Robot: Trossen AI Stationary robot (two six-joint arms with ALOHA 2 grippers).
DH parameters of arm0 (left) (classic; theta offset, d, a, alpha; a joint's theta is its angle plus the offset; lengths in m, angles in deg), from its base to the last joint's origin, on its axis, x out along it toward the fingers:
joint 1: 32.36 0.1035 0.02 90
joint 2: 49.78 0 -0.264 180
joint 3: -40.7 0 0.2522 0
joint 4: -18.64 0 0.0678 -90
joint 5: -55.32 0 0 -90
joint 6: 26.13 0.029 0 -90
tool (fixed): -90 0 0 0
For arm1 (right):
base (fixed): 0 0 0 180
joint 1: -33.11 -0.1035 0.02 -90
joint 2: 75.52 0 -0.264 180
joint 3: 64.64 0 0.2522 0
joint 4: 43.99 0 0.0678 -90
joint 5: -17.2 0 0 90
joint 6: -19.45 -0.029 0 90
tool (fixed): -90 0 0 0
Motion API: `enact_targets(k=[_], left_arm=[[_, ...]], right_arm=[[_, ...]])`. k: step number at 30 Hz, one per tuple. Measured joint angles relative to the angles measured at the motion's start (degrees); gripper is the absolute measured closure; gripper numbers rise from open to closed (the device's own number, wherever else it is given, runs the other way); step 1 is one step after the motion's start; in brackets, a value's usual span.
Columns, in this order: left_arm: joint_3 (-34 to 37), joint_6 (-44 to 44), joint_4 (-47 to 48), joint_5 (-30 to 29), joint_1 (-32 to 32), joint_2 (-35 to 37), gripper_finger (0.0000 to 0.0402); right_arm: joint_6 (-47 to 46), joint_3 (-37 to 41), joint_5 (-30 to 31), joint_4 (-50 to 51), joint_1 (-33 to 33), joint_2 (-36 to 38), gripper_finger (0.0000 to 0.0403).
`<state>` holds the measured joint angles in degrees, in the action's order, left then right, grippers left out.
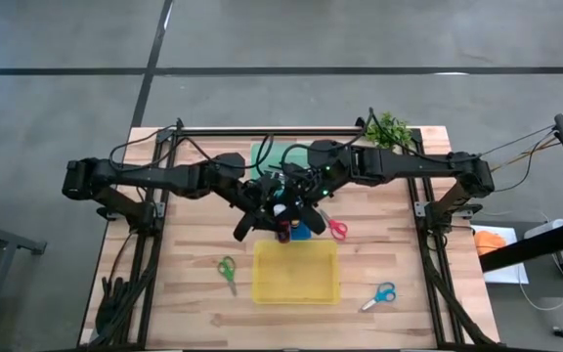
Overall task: Pick & Place Paint Supplies
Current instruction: Put the red paint bottle into the blue bin
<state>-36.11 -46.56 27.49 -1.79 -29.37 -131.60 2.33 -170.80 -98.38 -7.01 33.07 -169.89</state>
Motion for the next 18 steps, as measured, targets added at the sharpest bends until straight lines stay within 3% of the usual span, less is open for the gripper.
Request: enact_targets(k=[5,9,18], left_arm=[[0.0,4.4,0.0,-1.3,0.0,0.0,0.027],[0.0,7.1,0.9,-3.7,-0.2,0.0,0.026],[-0.3,10.8,7.6,-8.1,0.0,0.3,0.0153]], right_arm=[[0.4,0.0,-0.3,0.2,0.0,0.0,0.0293],[1.1,0.0,-0.2,0.3,0.0,0.1,0.0294],[2.3,0.2,1.1,0.9,0.3,0.7,0.0294]])
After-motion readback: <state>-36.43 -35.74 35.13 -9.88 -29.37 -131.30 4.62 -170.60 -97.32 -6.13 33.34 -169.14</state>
